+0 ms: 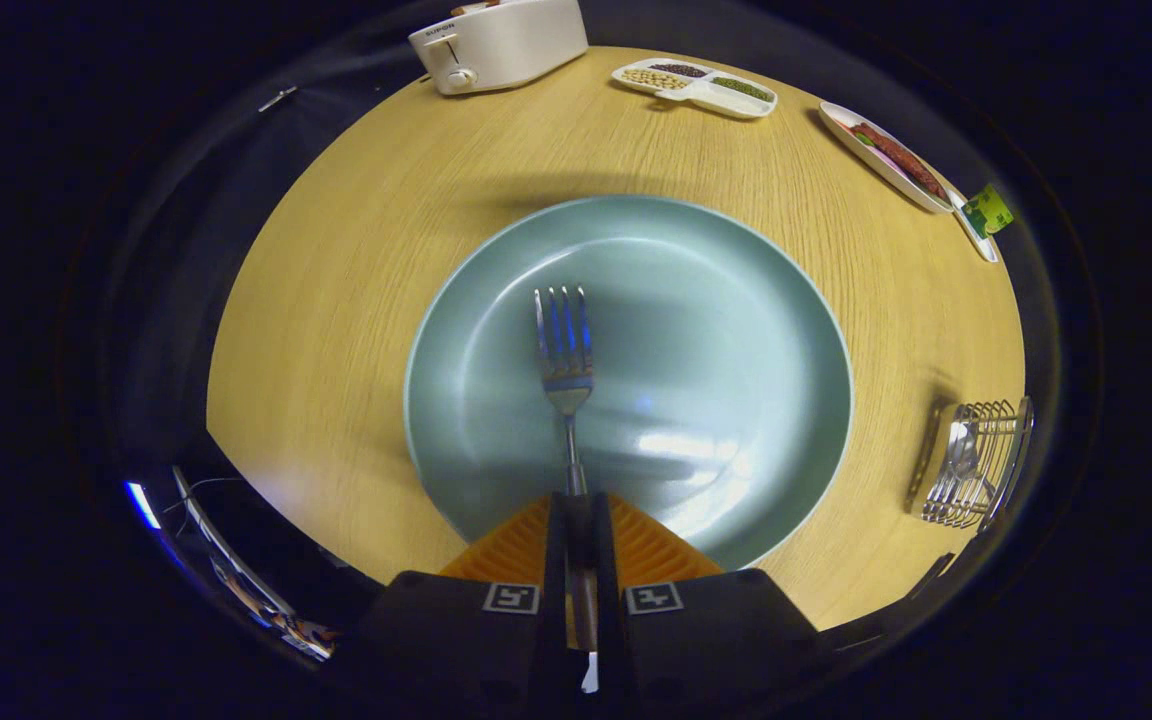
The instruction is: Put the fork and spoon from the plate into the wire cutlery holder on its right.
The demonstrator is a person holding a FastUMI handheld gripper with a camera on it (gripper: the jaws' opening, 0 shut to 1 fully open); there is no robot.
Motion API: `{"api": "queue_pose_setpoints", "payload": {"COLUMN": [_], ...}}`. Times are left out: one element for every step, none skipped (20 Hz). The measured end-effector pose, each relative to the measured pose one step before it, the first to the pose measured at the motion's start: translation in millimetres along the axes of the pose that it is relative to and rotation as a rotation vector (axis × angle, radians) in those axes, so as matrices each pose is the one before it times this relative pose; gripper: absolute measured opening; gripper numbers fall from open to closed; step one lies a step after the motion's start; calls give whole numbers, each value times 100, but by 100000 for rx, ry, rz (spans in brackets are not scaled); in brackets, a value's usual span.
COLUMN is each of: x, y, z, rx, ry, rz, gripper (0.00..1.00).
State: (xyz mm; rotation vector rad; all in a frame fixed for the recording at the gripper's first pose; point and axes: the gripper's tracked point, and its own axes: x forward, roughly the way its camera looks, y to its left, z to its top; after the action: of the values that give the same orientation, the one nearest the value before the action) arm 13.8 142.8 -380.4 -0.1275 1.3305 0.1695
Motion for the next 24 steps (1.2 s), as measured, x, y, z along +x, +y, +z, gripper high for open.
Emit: {"api": "queue_pose_setpoints", "payload": {"x": [257,250,-167,-81,-326,-220,-287,-492,-548,-671,-896,-1039,-1049,-1222,-985,-1207,-1261,-1314,-1105,-1067,-1016,-1724,-1207,-1370], "y": [31,168,179,-49,-6,-22,54,-41,-11,50,-90,-362,-356,-469,-343,-303,-403,-664,-794,-843,-872,-902,-632,-822], "z": [-133,128,-27,147,309,-156,22,72,10,-28,147,0,105,-12,-96,-215,-379,-196,-217,-151,-282,-225,-396,-461], "rx": [-33,-508,-937,-906,1020,192,547,1,220,46,-668,-1735,-1905,-1543,-738,-592,-933,-1436,-1658,-1174,-734,-109,-324,-839], "ry": [912,1084,779,-531,-2663,374,-338,-94,272,265,-443,-371,-813,-942,-548,-70,-41,-382,-262,-110,82,293,458,808], "rz": [1092,2156,2852,2143,2420,1946,1895,1211,1344,1801,1137,358,743,860,1157,1418,844,53,-331,-310,-38,189,363,65], "gripper": [16,16,13,11,9,6,6,6,6,6,6,6,6,6,6,6,6,6,6,6,6,6,6,6]}}
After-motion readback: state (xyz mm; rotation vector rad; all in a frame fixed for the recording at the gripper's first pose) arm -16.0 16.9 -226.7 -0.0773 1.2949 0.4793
